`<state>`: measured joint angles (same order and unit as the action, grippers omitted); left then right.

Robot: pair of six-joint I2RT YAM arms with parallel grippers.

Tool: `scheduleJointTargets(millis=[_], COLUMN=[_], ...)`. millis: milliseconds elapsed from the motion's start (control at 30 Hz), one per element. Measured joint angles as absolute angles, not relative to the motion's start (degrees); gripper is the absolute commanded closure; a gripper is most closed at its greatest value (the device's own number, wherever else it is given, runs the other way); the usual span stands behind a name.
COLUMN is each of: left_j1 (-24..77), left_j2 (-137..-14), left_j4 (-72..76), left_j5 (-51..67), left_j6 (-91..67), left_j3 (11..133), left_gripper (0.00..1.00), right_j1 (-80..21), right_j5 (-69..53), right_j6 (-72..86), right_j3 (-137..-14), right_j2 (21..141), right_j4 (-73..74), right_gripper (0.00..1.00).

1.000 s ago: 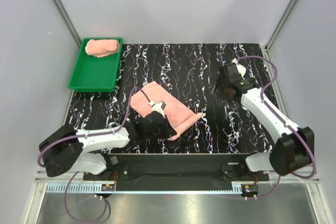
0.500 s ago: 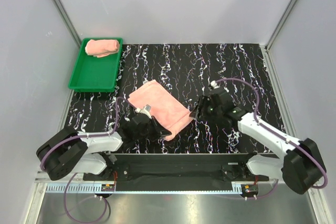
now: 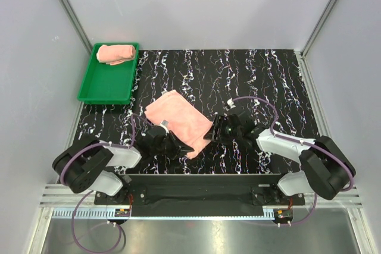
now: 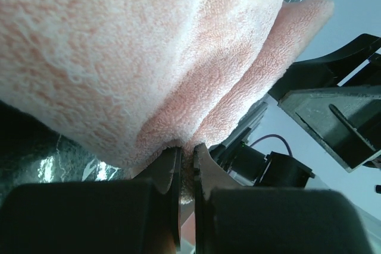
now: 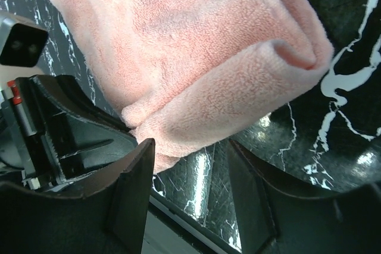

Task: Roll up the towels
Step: Roll the towel

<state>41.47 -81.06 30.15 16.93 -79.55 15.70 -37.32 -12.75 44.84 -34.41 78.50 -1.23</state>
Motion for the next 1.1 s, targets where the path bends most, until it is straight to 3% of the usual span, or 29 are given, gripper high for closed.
scheduleJointTargets(millis=[567, 667, 833, 1100], left_j1=[36.16, 35.64, 35.05, 34.24], left_j2=[-91.24, -91.24, -91.22, -91.26], left_j4=[45.8, 46.24, 46.19, 46.28], left_j5=[26.22, 26.35, 26.39, 27.31], left_j6=[-84.79, -84.95, -84.93, -84.97], left_j3=[12.99, 12.6, 12.6, 12.6], left_gripper=[1.0, 1.0, 1.0, 1.0], right_j1=[-37.5, -37.5, -37.54, -37.69], right_j5=[-13.87, -14.63, -16.08, -16.14], right_j6=[46.85, 47.27, 47.83, 47.9], right_j3=[-33.21, -33.21, -32.99, -28.99], right_j2=[89.45, 91.37, 91.85, 87.33], right_j4=[-14.2, -18.15, -21.8, -22.41], right_gripper=[0.43, 0.39, 0.16, 0.14])
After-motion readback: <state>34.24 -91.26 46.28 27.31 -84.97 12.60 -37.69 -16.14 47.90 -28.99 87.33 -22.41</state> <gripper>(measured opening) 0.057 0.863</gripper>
